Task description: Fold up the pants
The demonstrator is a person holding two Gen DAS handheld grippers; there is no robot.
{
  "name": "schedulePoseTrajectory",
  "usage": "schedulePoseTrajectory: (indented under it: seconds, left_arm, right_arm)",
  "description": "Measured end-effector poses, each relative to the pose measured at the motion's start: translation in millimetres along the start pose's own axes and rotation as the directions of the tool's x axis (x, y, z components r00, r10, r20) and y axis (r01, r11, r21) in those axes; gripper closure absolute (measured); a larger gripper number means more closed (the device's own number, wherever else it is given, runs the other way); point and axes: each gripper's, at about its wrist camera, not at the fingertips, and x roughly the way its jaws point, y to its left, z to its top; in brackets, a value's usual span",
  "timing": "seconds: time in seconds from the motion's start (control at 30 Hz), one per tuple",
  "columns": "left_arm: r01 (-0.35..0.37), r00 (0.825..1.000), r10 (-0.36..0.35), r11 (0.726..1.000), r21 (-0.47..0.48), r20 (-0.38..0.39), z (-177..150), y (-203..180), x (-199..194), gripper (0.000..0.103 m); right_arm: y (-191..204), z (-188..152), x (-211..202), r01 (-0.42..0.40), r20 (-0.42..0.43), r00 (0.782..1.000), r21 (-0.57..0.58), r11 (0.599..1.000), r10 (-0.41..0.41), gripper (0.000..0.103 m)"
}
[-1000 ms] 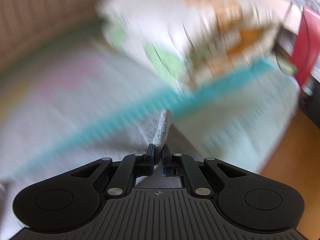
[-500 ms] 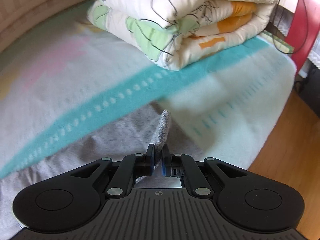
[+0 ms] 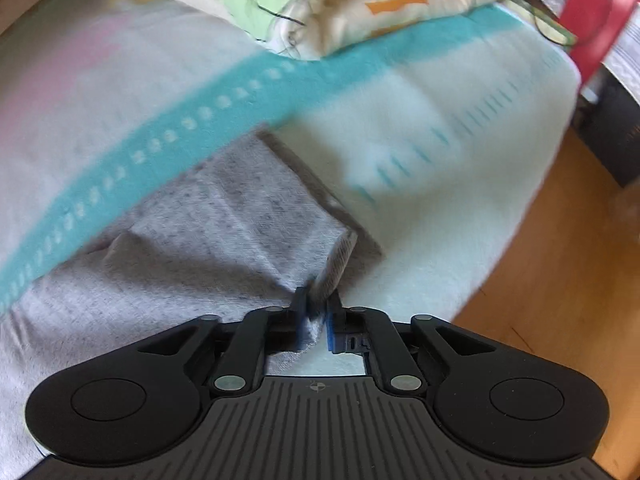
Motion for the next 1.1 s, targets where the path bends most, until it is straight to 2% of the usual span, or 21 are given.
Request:
schedulePoseTrajectory:
  seconds: [0.13, 0.17, 0.23, 0.3, 0.47, 0.57, 0.7, 0.97, 1.03, 1.07, 1.1]
  left_arm:
    - [-0.003, 1.000, 0.003, 1.000, 0.002, -0.001, 0, 2, 1, 0.090]
    - [-0.005, 1.000, 0.005, 1.000, 0.003, -0.002, 0, 1, 2, 0.090]
    - [-0.012, 1.000, 0.012, 1.000, 0.006, 0.002, 1, -1, 4, 0.090]
    - [-0.024, 1.000, 0.024, 1.000, 0.019, 0.015, -1, -4, 3, 0.091]
    - [-0.068, 0.997, 0.064, 0.996, 0.066, 0.053, -1, -16, 8, 0.091]
    - [-0.072, 0.996, 0.069, 0.995, 0.063, 0.054, 0, -18, 10, 0.091]
    - [-0.072, 0.996, 0.070, 0.996, 0.051, 0.047, 3, -19, 11, 0.091]
    - [-0.061, 0.998, 0.060, 0.997, 0.036, 0.034, 10, -13, 15, 0.091]
    - [-0.059, 0.998, 0.058, 0.998, 0.035, 0.032, 12, -12, 16, 0.091]
    - [-0.058, 0.998, 0.057, 0.998, 0.035, 0.031, 12, -12, 16, 0.091]
    - [-0.057, 0.998, 0.056, 0.998, 0.035, 0.031, 11, -11, 15, 0.091]
  right_arm:
    - [-15, 8, -31, 0.019, 0.152, 0.988, 0.105, 0.994, -0.035, 0.082]
    - [-19, 14, -37, -0.023, 0.192, 0.981, 0.116, 0.993, 0.000, 0.082]
    - [-20, 29, -37, -0.137, 0.217, 0.969, 0.078, 0.987, 0.117, 0.082]
    - [-13, 40, -26, -0.178, 0.197, 0.965, 0.005, 0.984, 0.173, 0.081]
    - [9, 58, 4, -0.136, 0.163, 0.975, -0.117, 0.984, 0.154, 0.080]
    - [11, 64, 10, -0.148, 0.179, 0.970, -0.118, 0.982, 0.167, 0.071]
    - [15, 71, 20, -0.188, 0.167, 0.964, -0.116, 0.975, 0.206, 0.071]
    - [26, 70, 34, -0.184, 0.105, 0.973, -0.191, 0.964, 0.207, 0.071]
    - [28, 68, 31, -0.190, 0.100, 0.971, -0.225, 0.956, 0.217, 0.076]
    - [29, 67, 29, -0.190, 0.101, 0.970, -0.243, 0.951, 0.219, 0.091]
    - [30, 66, 27, -0.182, 0.098, 0.972, -0.259, 0.949, 0.213, 0.098]
